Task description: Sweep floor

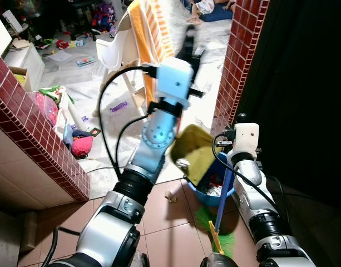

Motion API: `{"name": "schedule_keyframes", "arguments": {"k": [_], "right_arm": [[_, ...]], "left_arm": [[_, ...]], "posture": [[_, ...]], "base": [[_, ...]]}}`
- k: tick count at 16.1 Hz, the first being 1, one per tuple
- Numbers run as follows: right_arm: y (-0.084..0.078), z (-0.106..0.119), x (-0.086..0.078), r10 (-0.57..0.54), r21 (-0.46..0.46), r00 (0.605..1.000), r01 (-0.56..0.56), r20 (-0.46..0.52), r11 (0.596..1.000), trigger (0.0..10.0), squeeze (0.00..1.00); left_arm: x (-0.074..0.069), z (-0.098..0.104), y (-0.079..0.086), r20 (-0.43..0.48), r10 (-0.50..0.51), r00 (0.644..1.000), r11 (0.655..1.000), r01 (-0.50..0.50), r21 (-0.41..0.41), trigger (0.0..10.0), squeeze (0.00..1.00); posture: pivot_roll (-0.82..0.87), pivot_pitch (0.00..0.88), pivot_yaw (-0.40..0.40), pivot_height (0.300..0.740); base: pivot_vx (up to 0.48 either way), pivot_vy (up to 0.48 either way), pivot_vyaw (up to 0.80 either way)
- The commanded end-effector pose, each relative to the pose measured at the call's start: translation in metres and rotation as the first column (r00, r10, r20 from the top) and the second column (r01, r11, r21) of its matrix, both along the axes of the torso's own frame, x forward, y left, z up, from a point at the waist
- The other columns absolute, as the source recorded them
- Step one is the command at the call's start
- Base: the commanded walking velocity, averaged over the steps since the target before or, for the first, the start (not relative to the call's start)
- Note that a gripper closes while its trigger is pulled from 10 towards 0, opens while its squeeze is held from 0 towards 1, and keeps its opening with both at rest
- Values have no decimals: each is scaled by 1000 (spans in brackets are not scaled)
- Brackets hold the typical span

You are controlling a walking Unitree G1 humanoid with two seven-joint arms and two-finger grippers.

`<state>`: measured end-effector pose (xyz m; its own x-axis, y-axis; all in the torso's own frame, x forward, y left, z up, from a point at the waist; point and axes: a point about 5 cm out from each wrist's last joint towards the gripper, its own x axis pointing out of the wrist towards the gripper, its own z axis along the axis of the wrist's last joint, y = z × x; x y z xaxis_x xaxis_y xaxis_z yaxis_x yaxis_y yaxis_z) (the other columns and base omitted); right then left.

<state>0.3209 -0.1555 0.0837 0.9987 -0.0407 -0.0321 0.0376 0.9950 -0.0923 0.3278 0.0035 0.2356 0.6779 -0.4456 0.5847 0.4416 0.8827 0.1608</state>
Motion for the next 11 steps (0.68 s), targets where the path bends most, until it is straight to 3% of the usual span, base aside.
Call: {"name": "schedule_keyframes", "arguments": {"k": [1,4,7,9,11], "right_arm": [[3,6,3,8,3,1000,-8,22,1000,10000,0],[4,5,4,8,3,1000,-9,22,1000,10000,0],[6,5,4,10,5,1000,-10,23,1000,10000,0],[5,3,3,7,1,1000,-7,20,1000,10000,0],[4,3,4,5,0,1000,-5,21,1000,10000,0]], "left_arm": [[-13,23,-20,89,-112,990,994,113,-8,10000,0],[-28,28,-39,158,-266,951,963,252,99,10000,0],[-39,22,-46,194,-346,918,931,311,191,10000,0],[-48,15,-49,215,-424,880,890,359,282,10000,0],[-51,14,-51,216,-452,865,872,377,312,10000,0]], "posture": [[-137,0,75,740],[-137,0,78,740],[-139,0,81,740],[-141,0,84,740],[-139,0,84,740]], "base": [[0,0,0],[0,0,0],[0,0,0],[0,0,0],[0,0,0]]}}
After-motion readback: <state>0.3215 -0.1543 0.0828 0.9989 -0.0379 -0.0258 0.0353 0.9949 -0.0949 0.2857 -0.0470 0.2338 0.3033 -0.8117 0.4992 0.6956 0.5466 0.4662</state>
